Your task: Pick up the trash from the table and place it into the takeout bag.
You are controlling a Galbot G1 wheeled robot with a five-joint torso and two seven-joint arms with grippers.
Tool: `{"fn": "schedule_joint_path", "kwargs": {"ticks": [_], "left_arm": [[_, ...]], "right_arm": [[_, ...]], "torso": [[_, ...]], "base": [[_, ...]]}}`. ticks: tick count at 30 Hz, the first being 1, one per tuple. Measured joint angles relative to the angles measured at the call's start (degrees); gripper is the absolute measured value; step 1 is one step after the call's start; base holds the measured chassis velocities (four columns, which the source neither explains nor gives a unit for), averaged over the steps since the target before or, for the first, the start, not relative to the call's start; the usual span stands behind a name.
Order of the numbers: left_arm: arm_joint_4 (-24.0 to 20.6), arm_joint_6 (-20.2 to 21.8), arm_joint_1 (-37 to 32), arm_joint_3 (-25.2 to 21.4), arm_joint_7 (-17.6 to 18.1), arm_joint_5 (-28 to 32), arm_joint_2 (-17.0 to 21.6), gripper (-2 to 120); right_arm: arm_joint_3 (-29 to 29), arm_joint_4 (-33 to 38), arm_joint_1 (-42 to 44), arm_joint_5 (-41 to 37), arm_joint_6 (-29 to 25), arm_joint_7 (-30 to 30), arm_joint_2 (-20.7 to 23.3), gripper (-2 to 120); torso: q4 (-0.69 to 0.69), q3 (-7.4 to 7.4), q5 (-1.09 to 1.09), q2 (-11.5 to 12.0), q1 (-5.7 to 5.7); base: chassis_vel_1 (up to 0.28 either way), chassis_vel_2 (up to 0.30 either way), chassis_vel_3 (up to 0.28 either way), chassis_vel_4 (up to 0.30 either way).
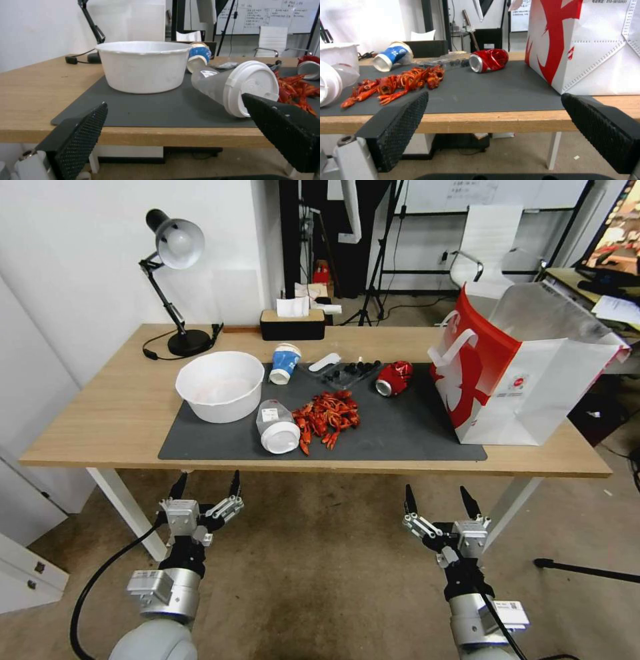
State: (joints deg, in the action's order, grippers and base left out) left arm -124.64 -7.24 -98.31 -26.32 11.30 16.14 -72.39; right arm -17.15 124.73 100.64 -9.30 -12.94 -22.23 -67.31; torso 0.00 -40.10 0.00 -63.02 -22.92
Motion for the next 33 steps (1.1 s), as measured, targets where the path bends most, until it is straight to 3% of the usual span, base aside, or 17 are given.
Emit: {"fn": "schedule_joint_path", "kwargs": {"ticks": [15,20,33], "left_arm": [[0.43,-0.16,-0.21,-0.13,0.0,-0.43,-0.54,100],[0.23,-0.23,-0.24,-0.16,0.13,-0.71,-0.38,100],[-0.33,-0.16,-0.42,-0.62,0.33,-0.85,0.07,100]], "right_arm": [[2.66,1.38,-2.49,-1.66,2.37,-0.07,1.67,100],[5.91,0.71,-10.41,-4.56,5.48,-0.64,3.33,100],[14.44,-8.27,-34.43,-9.98,14.66,-5.9,1.24,100]], "torso": [[-0.01,0.0,0.0,0.0,0.0],[0.0,0.0,0.01,0.0,0.0],[0.0,-0.01,0.0,0.0,0.0]], "base": [[0.0,0.0,0.0,0.0],[0.0,0.0,0.0,0.0],[0.0,0.0,0.0,0.0]]}}
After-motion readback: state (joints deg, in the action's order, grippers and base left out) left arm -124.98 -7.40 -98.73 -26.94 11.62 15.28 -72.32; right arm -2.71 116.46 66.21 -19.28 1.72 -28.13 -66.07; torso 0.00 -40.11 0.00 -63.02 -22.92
